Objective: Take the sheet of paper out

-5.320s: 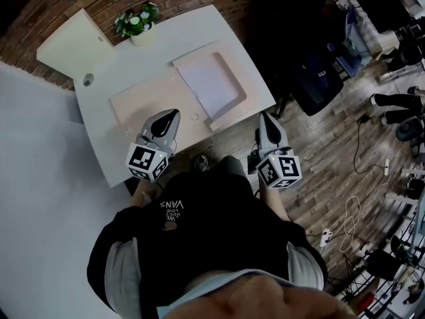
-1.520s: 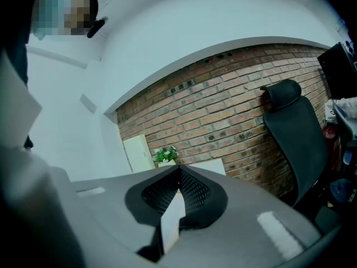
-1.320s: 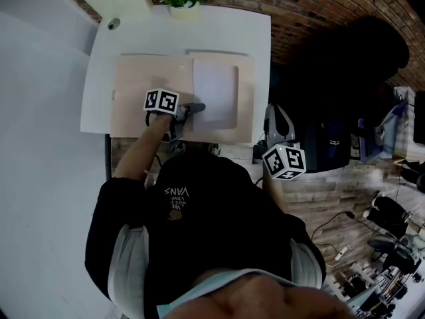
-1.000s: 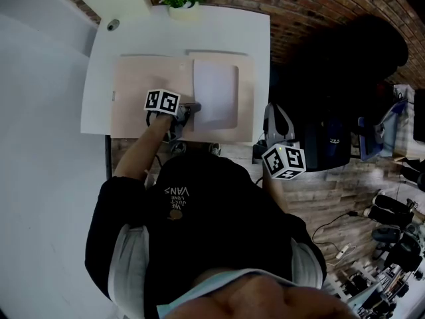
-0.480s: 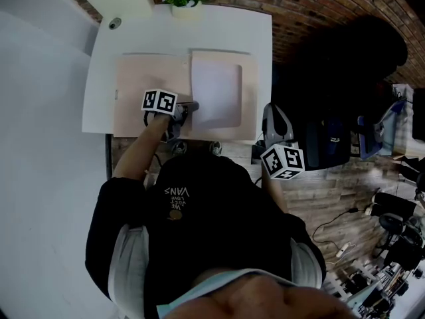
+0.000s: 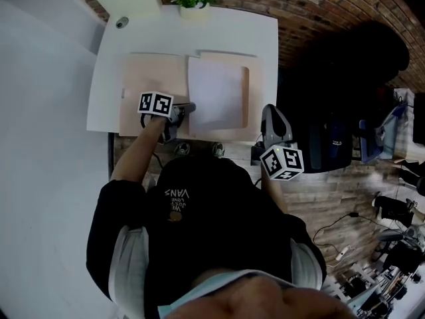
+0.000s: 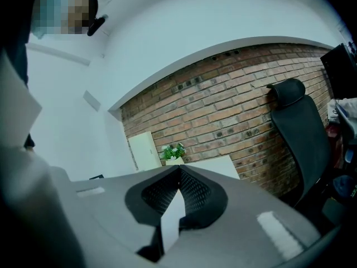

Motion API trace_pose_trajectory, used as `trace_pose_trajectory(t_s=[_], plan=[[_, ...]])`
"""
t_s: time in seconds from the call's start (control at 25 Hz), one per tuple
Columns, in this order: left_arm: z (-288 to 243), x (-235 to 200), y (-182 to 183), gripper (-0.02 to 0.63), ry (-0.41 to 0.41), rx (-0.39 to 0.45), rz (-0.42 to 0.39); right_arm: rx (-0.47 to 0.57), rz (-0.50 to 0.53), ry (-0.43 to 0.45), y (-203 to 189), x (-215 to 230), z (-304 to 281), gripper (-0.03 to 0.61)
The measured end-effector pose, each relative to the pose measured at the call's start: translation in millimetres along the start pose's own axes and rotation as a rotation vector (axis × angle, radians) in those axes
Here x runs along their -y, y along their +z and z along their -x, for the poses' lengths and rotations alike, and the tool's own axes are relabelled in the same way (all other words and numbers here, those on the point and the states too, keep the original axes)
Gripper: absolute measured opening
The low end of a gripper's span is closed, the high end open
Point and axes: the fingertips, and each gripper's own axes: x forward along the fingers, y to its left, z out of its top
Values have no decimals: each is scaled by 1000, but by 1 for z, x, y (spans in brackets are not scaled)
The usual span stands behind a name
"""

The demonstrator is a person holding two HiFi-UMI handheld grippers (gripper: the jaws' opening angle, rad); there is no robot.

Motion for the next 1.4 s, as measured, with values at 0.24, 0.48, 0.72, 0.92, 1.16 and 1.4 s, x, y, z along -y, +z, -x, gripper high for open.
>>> trace_pose_trajectory(t_s=[0.24, 0.48, 0.72, 0.92, 1.16, 1.4], plan=[[18, -7, 2, 2, 24, 2, -36, -1, 2, 12, -3, -13, -5, 2], [35, -13, 3, 2, 44, 4, -59, -2, 0, 23, -6, -25, -10, 2], [53, -18, 4, 2, 72, -6, -107, -2, 0, 33, -9, -37, -14, 2], [68, -21, 5, 2, 83, 1, -132, -11, -4, 51, -16, -49, -19, 2], [85, -19, 7, 2, 138, -24, -228, -28, -6, 76, -22, -62, -26, 2], [95, -16, 4, 2, 189, -48, -318, -45, 4, 107, -27, -70, -31, 2]])
